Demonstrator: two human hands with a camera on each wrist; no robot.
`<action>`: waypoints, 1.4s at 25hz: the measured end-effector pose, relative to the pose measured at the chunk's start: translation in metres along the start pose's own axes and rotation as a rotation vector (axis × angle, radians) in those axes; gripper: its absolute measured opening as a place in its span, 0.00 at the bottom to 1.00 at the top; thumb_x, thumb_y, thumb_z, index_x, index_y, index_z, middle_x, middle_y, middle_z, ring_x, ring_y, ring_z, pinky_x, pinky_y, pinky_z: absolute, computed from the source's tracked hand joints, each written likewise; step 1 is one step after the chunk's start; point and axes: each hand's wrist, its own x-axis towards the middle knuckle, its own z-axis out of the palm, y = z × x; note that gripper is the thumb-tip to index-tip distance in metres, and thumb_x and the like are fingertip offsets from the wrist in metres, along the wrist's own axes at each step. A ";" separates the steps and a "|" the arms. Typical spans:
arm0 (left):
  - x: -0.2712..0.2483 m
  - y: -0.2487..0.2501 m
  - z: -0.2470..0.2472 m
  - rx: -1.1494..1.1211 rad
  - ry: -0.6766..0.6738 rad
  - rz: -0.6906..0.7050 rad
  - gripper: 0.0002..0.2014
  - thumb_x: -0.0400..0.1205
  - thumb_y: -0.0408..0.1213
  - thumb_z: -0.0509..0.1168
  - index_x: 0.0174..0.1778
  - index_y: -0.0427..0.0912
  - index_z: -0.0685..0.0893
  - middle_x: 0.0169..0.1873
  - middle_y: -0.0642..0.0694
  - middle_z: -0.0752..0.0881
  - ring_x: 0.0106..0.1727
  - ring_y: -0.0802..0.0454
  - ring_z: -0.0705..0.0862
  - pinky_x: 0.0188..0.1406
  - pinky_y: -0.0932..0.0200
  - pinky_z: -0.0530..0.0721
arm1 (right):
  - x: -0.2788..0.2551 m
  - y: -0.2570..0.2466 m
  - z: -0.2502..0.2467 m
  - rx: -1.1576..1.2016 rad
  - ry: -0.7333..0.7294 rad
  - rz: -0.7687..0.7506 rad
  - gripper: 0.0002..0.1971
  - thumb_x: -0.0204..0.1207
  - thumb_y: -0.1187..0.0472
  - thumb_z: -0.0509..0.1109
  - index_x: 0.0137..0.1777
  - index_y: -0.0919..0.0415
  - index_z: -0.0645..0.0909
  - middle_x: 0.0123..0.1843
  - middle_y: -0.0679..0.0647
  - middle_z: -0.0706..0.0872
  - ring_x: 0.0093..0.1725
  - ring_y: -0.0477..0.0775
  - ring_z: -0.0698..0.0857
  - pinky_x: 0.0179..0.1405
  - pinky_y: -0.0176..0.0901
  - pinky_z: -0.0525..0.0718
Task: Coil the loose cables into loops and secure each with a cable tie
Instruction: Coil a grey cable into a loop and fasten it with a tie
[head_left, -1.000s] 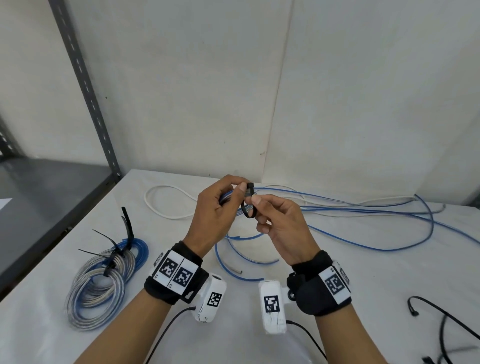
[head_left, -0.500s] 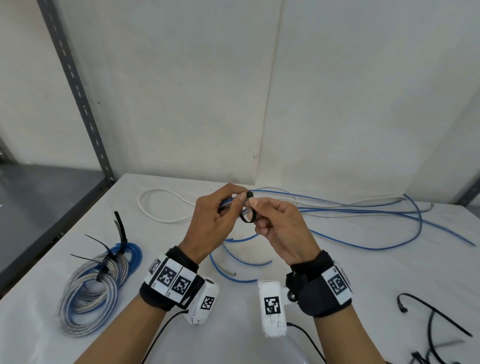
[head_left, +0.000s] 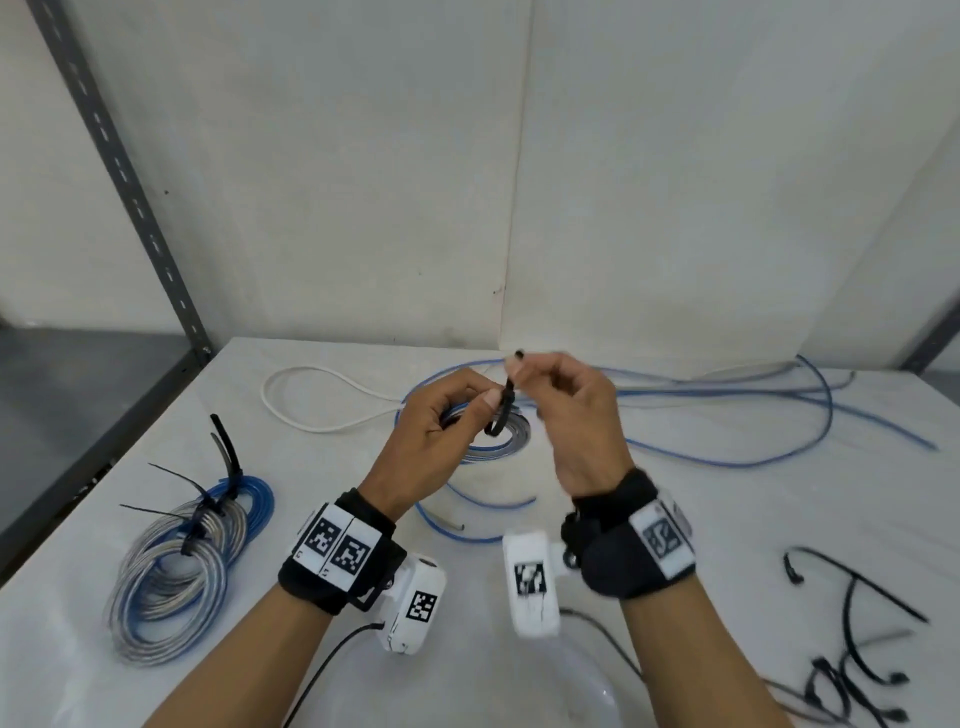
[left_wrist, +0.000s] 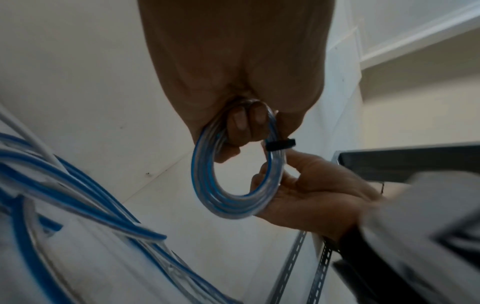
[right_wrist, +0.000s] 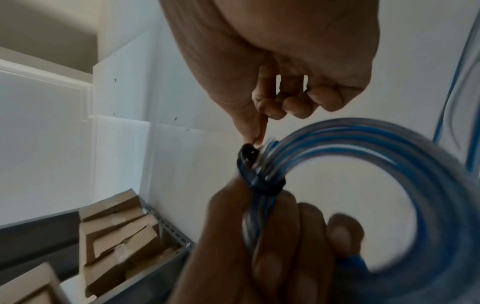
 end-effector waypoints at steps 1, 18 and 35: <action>-0.002 0.001 0.004 0.006 -0.067 -0.014 0.09 0.90 0.30 0.62 0.48 0.33 0.86 0.38 0.55 0.86 0.40 0.63 0.84 0.44 0.69 0.78 | 0.005 0.003 -0.007 -0.021 0.089 -0.023 0.09 0.78 0.69 0.76 0.38 0.59 0.86 0.33 0.53 0.83 0.31 0.41 0.78 0.35 0.28 0.78; -0.004 0.012 0.020 -0.059 -0.005 -0.139 0.11 0.87 0.30 0.68 0.38 0.32 0.85 0.32 0.50 0.87 0.30 0.65 0.82 0.37 0.74 0.76 | -0.007 -0.018 -0.010 0.097 0.044 -0.078 0.05 0.87 0.66 0.67 0.48 0.62 0.76 0.35 0.57 0.90 0.34 0.56 0.91 0.32 0.42 0.84; -0.007 0.018 0.017 -0.141 -0.047 -0.229 0.10 0.87 0.28 0.66 0.39 0.33 0.81 0.32 0.52 0.87 0.30 0.66 0.83 0.37 0.74 0.77 | -0.005 -0.019 0.000 0.042 0.054 -0.120 0.03 0.86 0.68 0.68 0.50 0.67 0.79 0.32 0.56 0.87 0.29 0.54 0.86 0.32 0.41 0.81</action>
